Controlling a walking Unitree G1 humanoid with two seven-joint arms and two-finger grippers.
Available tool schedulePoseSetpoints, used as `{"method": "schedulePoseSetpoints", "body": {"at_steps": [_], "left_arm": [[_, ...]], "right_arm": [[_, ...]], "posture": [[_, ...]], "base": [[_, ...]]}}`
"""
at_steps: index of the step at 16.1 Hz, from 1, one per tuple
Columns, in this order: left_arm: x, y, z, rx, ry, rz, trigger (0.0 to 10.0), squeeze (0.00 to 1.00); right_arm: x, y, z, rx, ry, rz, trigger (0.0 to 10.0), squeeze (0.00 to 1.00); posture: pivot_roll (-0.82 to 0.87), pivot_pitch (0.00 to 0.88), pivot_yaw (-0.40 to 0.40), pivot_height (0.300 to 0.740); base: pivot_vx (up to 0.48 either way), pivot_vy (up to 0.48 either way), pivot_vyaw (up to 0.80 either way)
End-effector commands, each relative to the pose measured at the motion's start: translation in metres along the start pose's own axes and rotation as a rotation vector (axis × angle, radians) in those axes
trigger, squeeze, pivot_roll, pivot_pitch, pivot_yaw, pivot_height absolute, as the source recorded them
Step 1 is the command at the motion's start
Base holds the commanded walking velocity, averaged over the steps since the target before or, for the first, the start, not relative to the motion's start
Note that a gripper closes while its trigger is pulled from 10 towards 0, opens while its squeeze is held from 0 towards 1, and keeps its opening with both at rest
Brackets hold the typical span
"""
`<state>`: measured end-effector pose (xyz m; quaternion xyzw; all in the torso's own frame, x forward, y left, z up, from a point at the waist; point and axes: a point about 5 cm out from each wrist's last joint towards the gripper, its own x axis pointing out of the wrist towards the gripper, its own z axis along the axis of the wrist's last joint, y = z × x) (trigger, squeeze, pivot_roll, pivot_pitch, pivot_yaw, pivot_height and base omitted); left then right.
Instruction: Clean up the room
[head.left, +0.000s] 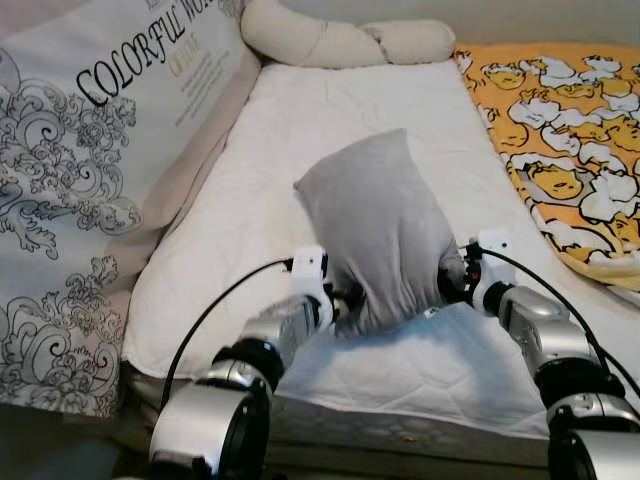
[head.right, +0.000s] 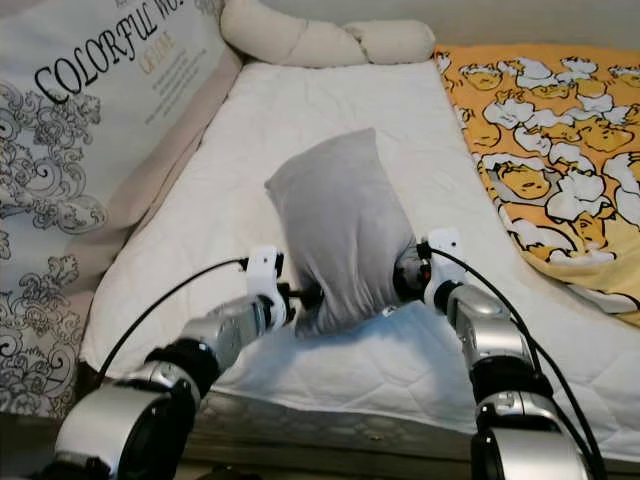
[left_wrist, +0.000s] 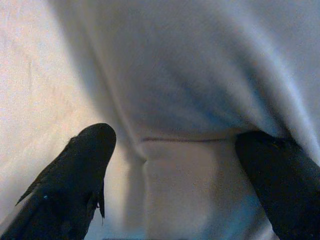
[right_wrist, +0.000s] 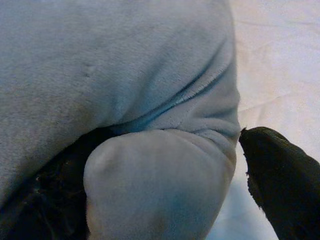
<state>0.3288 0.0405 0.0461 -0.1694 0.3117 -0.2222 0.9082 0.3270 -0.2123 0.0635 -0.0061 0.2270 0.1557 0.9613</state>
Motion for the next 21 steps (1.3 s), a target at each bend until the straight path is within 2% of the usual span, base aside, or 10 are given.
{"method": "schedulePoseSetpoints", "body": {"at_steps": [1,2,4,6,10,12,16,19,20,21], "left_arm": [[0.008,-0.038,0.017,-0.008,-0.062,-0.131,10.0,0.00],[0.006,-0.035,0.036,-0.009,-0.117,-0.150,10.0,0.00],[0.002,-0.027,0.049,0.012,-0.155,-0.156,10.0,0.00],[-0.012,-0.001,0.066,0.028,-0.191,-0.188,10.0,0.00],[-0.033,0.021,0.063,0.066,-0.157,-0.264,10.0,0.00],[-0.048,0.026,0.053,0.072,-0.097,-0.325,10.0,0.00],[-0.072,0.020,0.045,0.105,-0.030,-0.427,10.0,0.00],[-0.098,-0.002,0.046,0.100,-0.013,-0.623,10.0,0.00],[-0.106,-0.003,0.040,0.108,0.013,-0.657,10.0,0.00],[-0.105,-0.001,0.038,0.122,0.017,-0.640,10.0,0.00]], "right_arm": [[0.005,0.017,0.001,-0.006,0.002,0.082,10.0,0.00],[0.006,0.028,0.007,-0.020,-0.013,0.138,10.0,0.00],[0.006,0.036,0.011,-0.027,-0.022,0.167,10.0,0.00],[0.002,0.047,0.017,-0.031,-0.054,0.200,10.0,0.00],[-0.018,0.056,0.021,0.002,-0.107,0.235,10.0,0.00],[-0.039,0.061,0.013,0.010,-0.115,0.311,10.0,0.00],[-0.077,0.055,0.012,0.020,-0.122,0.435,10.0,0.00],[-0.102,0.029,0.004,-0.015,-0.040,0.418,10.0,0.00],[-0.110,0.014,0.001,-0.032,0.005,0.370,10.0,0.00],[-0.111,0.012,0.001,-0.036,0.015,0.361,10.0,0.00]], "posture": [[-0.18,0.000,0.074,0.740],[-0.18,0.000,0.074,0.740],[-0.18,0.000,0.078,0.740],[-0.17,0.000,0.082,0.740],[-0.14,0.000,0.066,0.740],[-0.12,0.000,0.062,0.740],[-0.12,0.000,0.071,0.740],[-0.13,0.000,0.078,0.740],[-0.13,0.000,0.079,0.740],[-0.13,0.000,0.080,0.740]], "base": [[0.000,0.000,0.00],[0.000,0.000,0.00],[0.000,0.000,0.00],[0.000,0.000,0.00],[0.000,0.000,0.00],[0.000,0.000,0.00],[0.000,0.000,0.00],[0.000,0.000,0.00],[0.000,0.000,0.00],[0.000,0.000,0.00]]}}
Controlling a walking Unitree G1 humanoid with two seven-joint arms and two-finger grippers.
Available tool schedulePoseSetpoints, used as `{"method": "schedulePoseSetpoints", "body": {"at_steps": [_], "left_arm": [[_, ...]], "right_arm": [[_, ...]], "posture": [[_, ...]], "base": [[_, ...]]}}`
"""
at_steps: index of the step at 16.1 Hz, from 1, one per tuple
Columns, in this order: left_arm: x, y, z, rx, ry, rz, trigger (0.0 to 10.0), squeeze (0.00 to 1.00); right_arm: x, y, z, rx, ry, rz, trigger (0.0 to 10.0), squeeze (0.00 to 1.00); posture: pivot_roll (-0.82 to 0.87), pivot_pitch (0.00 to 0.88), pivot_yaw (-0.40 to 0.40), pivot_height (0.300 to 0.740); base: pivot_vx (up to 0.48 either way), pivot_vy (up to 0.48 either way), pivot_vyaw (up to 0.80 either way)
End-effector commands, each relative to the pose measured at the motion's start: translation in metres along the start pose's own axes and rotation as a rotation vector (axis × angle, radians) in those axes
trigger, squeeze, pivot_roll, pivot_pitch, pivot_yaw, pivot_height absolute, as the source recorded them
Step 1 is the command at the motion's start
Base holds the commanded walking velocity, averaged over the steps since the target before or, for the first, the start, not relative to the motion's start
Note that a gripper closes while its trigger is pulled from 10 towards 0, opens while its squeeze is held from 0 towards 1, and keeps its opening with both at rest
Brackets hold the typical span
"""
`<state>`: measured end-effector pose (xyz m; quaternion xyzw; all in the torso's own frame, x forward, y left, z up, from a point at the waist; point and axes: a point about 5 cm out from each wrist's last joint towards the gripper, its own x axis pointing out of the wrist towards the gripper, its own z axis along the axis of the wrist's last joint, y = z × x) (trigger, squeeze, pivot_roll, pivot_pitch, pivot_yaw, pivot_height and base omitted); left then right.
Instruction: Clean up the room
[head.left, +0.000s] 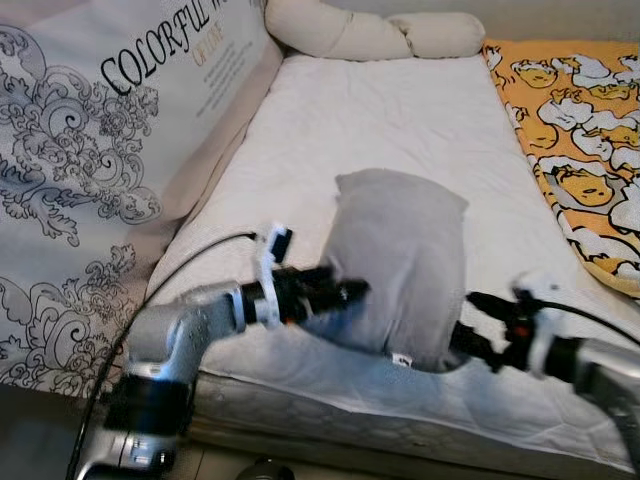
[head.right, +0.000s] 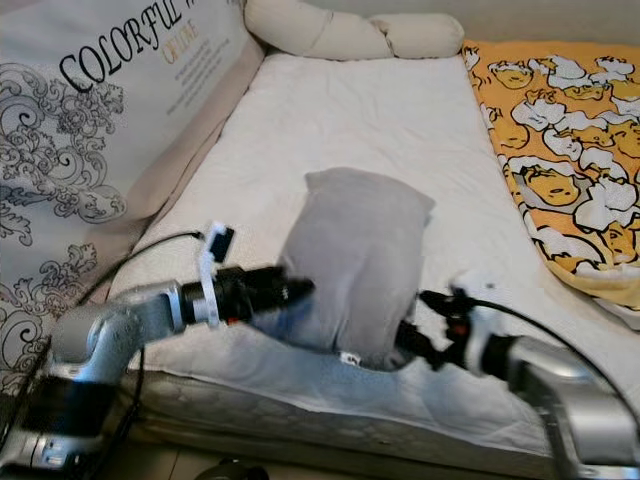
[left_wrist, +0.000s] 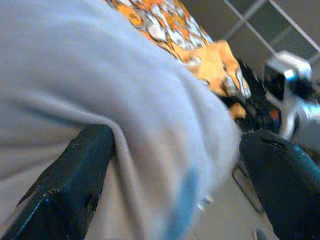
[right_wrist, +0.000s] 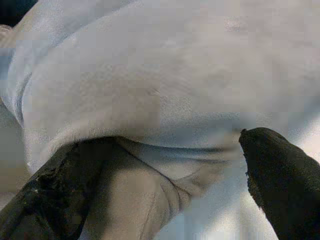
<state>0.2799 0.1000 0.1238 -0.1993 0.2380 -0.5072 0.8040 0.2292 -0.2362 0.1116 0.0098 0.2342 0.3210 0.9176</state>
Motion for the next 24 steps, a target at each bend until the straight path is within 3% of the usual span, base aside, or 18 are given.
{"method": "schedulePoseSetpoints", "body": {"at_steps": [1,3,4,6,8,9,10,11,12,14,18,19,23,24], "left_arm": [[-0.003,0.010,-0.005,0.033,0.036,0.081,10.0,0.00],[-0.011,0.029,-0.007,0.065,0.045,0.226,10.0,0.00],[-0.014,0.032,-0.006,0.070,0.042,0.245,10.0,0.00],[-0.020,0.047,0.008,0.077,-0.060,0.339,10.0,0.00],[-0.018,0.053,0.015,0.117,-0.109,0.372,10.0,0.00],[-0.011,0.058,0.019,0.093,-0.146,0.372,10.0,0.41],[-0.006,0.060,0.019,0.052,-0.157,0.366,10.0,1.00],[0.000,0.061,0.019,0.004,-0.174,0.352,10.0,1.00],[0.013,0.066,0.016,-0.120,-0.217,0.334,10.0,1.00],[0.020,0.074,0.011,-0.290,-0.309,0.328,10.0,1.00],[0.010,0.085,0.001,-0.438,-0.415,0.380,10.0,1.00],[0.006,0.091,-0.009,-0.517,-0.435,0.410,10.0,1.00],[0.020,0.085,-0.033,-0.543,-0.350,0.406,10.0,1.00],[0.030,0.079,-0.037,-0.561,-0.343,0.373,10.0,0.71]], "right_arm": [[-0.002,0.000,-0.004,-0.009,0.039,0.015,10.0,0.00],[-0.006,-0.008,-0.021,-0.007,0.151,-0.037,10.0,0.00],[-0.007,-0.013,-0.024,0.003,0.167,-0.074,10.0,0.00],[-0.011,-0.039,-0.032,0.046,0.199,-0.279,10.0,0.00],[-0.014,-0.048,-0.032,0.056,0.194,-0.355,10.0,0.00],[-0.014,-0.059,-0.030,0.082,0.157,-0.441,10.0,0.00],[-0.013,-0.064,-0.029,0.116,0.126,-0.477,10.0,0.33],[-0.009,-0.068,-0.025,0.164,0.059,-0.499,10.0,1.00],[0.008,-0.073,-0.013,0.340,-0.136,-0.462,10.0,1.00],[0.031,-0.070,-0.002,0.521,-0.312,-0.321,10.0,1.00],[0.050,-0.065,0.001,0.720,-0.407,-0.162,10.0,1.00],[0.060,-0.058,-0.002,0.798,-0.404,-0.086,10.0,1.00],[0.075,-0.046,-0.022,0.861,-0.319,-0.055,10.0,1.00],[0.078,-0.041,-0.030,0.897,-0.300,-0.058,10.0,0.80]], "posture": [[-0.13,0.000,0.079,0.740],[-0.13,0.000,0.082,0.740],[-0.13,0.000,0.083,0.740],[-0.13,0.000,0.080,0.740],[-0.13,0.000,0.081,0.740],[-0.14,0.000,0.089,0.740],[-0.14,0.000,0.089,0.740],[-0.15,0.000,0.095,0.740],[-0.17,0.000,0.118,0.740],[-0.18,0.000,0.126,0.740],[-0.18,0.035,0.134,0.740],[-0.17,0.051,0.126,0.740],[-0.16,0.064,0.118,0.740],[-0.17,0.068,0.122,0.740]], "base": [[0.000,0.000,0.00],[0.000,0.000,0.00],[0.000,0.000,0.00],[0.000,0.000,0.00],[0.000,0.000,0.00],[0.000,0.000,0.00],[0.000,0.000,0.00],[0.000,0.000,0.00],[0.000,0.000,0.00],[0.000,0.000,0.00],[0.000,0.000,0.00],[0.000,0.000,0.00],[0.000,0.000,0.00],[0.000,0.000,0.00]]}}
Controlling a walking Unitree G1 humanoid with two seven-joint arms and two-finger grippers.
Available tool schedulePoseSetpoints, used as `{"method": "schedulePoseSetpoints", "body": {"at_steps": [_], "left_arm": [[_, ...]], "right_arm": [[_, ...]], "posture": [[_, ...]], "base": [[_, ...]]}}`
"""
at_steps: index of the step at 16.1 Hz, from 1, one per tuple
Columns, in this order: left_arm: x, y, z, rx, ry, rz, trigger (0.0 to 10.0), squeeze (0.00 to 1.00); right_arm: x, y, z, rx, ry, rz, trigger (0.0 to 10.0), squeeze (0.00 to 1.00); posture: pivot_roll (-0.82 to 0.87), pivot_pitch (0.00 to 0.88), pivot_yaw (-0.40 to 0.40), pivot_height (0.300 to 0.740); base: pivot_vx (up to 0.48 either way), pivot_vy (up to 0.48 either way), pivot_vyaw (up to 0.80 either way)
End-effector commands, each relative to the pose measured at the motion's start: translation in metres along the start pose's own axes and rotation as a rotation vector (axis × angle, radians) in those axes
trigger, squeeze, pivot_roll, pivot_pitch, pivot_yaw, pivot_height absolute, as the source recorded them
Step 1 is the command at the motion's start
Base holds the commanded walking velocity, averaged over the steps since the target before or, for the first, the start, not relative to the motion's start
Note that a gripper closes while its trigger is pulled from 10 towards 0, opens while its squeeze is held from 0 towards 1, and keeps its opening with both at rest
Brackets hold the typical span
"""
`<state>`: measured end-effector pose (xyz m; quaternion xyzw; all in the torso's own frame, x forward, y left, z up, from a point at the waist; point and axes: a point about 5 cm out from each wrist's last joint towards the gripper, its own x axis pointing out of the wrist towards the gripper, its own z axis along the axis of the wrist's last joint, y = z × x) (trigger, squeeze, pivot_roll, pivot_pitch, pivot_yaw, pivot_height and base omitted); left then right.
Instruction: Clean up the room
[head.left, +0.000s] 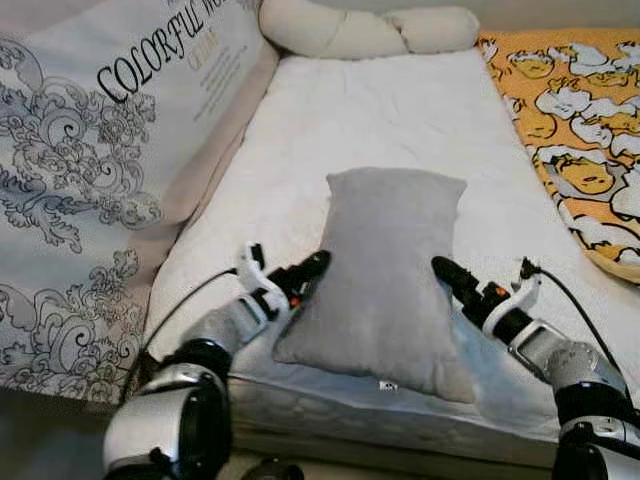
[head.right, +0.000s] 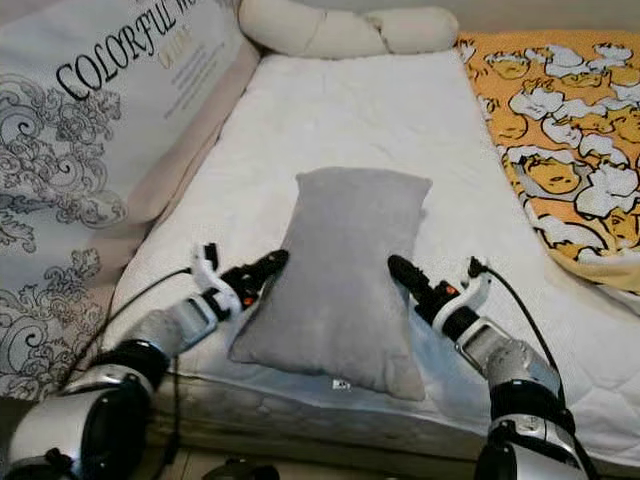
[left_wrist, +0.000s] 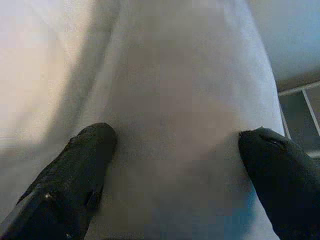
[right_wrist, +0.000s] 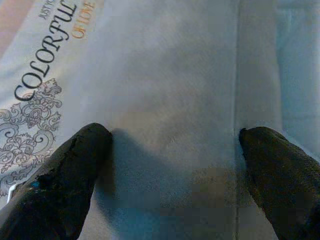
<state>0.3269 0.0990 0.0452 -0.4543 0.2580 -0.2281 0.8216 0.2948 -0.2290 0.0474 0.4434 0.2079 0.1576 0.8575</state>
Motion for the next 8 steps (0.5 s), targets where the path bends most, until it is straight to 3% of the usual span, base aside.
{"method": "schedulePoseSetpoints", "body": {"at_steps": [1,2,5,6,7,8], "left_arm": [[0.006,-0.006,-0.014,-0.036,0.025,-0.035,10.0,0.25],[0.014,-0.015,-0.024,-0.084,0.030,-0.082,10.0,0.00],[0.024,-0.031,-0.035,-0.122,0.054,-0.153,10.0,0.00],[0.025,-0.033,-0.039,-0.111,0.072,-0.166,10.0,0.00],[0.028,-0.035,-0.053,-0.015,0.154,-0.153,6.0,0.00],[0.028,-0.034,-0.056,0.012,0.177,-0.133,0.0,0.00]], "right_arm": [[0.002,-0.005,-0.017,0.056,0.031,-0.024,10.0,0.00],[0.006,-0.004,-0.027,0.075,0.046,-0.018,10.0,0.00],[0.012,0.002,-0.034,0.082,0.069,0.020,10.0,0.00],[0.013,0.002,-0.035,0.080,0.071,0.022,4.4,0.00],[0.014,0.002,-0.035,0.071,0.074,0.022,0.0,0.00],[0.015,0.003,-0.034,0.062,0.074,0.024,0.0,0.00]], "posture": [[-0.17,0.070,0.128,0.740],[-0.18,0.070,0.130,0.740],[-0.18,0.068,0.136,0.740],[-0.18,0.067,0.136,0.740],[-0.18,0.059,0.136,0.740],[-0.18,0.054,0.136,0.740]], "base": [[0.000,0.000,0.00],[0.000,0.000,0.00],[0.000,0.000,0.00],[0.000,0.000,0.00],[0.000,0.000,0.00],[0.000,0.000,0.00]]}}
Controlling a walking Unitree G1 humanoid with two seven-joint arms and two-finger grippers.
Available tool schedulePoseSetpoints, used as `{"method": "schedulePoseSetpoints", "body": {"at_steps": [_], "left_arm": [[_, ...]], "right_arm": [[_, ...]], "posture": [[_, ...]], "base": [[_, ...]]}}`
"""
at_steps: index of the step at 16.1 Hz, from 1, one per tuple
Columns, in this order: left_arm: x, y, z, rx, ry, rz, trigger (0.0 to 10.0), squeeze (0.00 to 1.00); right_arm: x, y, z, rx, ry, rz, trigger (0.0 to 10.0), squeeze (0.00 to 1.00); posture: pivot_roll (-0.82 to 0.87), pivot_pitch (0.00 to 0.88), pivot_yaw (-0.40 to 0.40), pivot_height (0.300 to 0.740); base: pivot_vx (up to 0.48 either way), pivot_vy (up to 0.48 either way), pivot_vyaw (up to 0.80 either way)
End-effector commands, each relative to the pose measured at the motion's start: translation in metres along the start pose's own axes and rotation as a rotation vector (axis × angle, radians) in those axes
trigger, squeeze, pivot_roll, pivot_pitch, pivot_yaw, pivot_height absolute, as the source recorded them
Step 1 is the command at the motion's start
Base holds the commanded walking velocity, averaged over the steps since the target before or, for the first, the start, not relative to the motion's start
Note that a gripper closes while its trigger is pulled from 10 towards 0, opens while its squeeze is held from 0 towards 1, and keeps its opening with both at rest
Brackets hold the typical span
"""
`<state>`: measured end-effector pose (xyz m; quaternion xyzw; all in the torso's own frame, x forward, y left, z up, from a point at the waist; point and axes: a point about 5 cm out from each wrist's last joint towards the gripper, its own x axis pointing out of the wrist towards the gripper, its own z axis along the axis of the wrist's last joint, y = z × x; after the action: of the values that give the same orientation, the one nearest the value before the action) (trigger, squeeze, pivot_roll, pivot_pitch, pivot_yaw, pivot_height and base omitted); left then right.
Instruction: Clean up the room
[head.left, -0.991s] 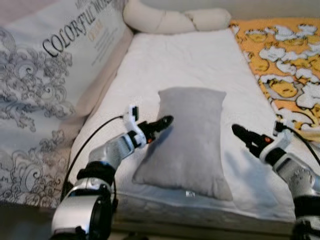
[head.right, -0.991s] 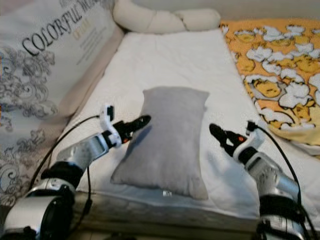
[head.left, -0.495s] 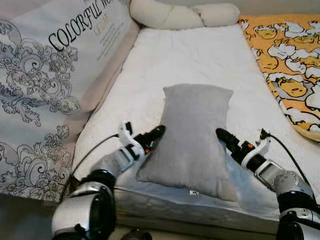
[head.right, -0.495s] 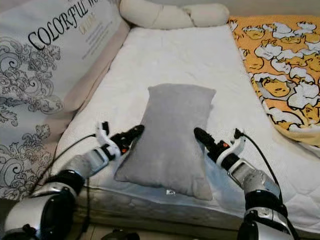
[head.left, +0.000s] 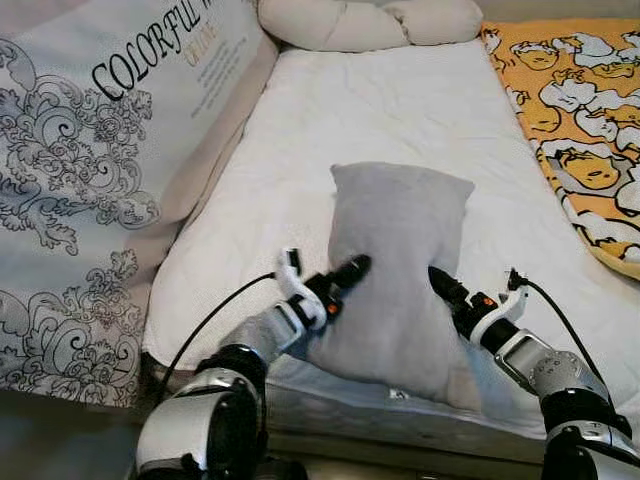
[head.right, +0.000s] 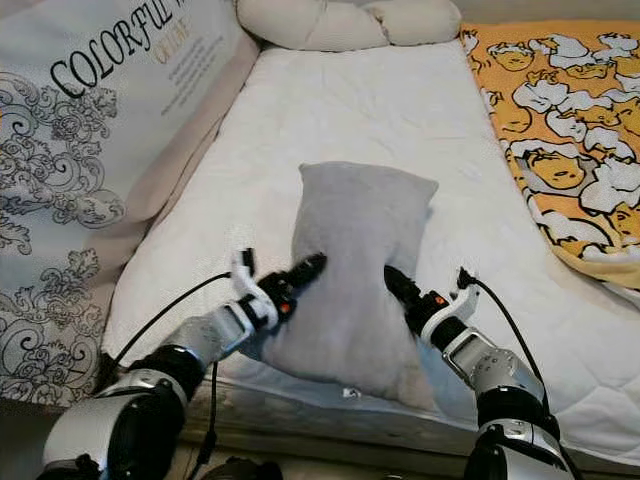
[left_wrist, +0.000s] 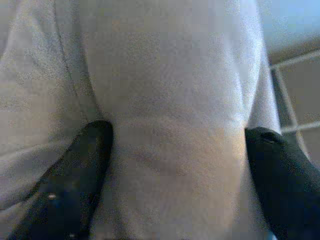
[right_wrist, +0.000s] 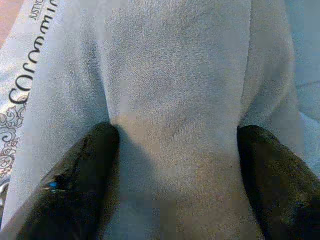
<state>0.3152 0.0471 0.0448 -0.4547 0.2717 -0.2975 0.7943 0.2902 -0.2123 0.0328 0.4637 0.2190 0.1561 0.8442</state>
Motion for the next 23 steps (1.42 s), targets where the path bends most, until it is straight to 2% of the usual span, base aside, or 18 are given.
{"method": "schedulePoseSetpoints", "body": {"at_steps": [1,3,6,11,14,18,21,23], "left_arm": [[0.008,-0.005,-0.020,0.030,0.116,0.024,0.0,0.00],[0.009,-0.004,-0.021,0.079,0.136,0.041,0.0,0.00],[0.010,-0.005,-0.017,0.143,0.104,0.057,0.0,0.00],[0.011,-0.008,-0.010,0.127,0.096,0.028,0.0,0.00],[0.012,-0.009,-0.012,0.172,0.117,0.022,0.0,0.00],[0.013,-0.010,-0.012,0.180,0.123,0.033,0.0,0.00],[0.013,-0.013,-0.004,0.211,0.086,0.018,0.0,0.00],[0.015,-0.022,0.006,0.325,0.062,-0.023,0.0,0.00]], "right_arm": [[0.009,0.005,-0.013,0.000,0.061,0.024,0.0,0.00],[0.012,0.008,-0.012,-0.017,0.068,0.022,0.0,0.00],[0.015,0.007,-0.013,-0.042,0.052,-0.006,0.0,0.00],[0.022,0.012,-0.013,-0.158,0.044,-0.026,0.0,0.00],[0.025,0.016,-0.009,-0.187,-0.017,-0.028,0.0,0.00],[0.033,0.027,-0.006,-0.149,-0.071,-0.019,0.0,0.00],[0.036,0.039,-0.003,-0.188,-0.108,0.019,0.0,0.00],[0.038,0.052,-0.004,-0.256,-0.117,0.058,0.0,0.00]], "posture": [[-0.18,0.049,0.136,0.740],[-0.18,0.039,0.137,0.740],[-0.18,0.023,0.136,0.740],[-0.17,0.000,0.131,0.740],[-0.17,0.000,0.126,0.740],[-0.15,0.000,0.108,0.740],[-0.16,0.000,0.107,0.740],[-0.15,0.000,0.109,0.740]], "base": [[0.000,0.000,0.00],[0.000,0.000,0.00],[0.000,0.000,0.00],[0.000,0.000,0.00],[0.000,0.000,0.00],[0.000,0.000,0.00],[0.000,0.000,0.00],[0.000,0.000,0.00]]}}
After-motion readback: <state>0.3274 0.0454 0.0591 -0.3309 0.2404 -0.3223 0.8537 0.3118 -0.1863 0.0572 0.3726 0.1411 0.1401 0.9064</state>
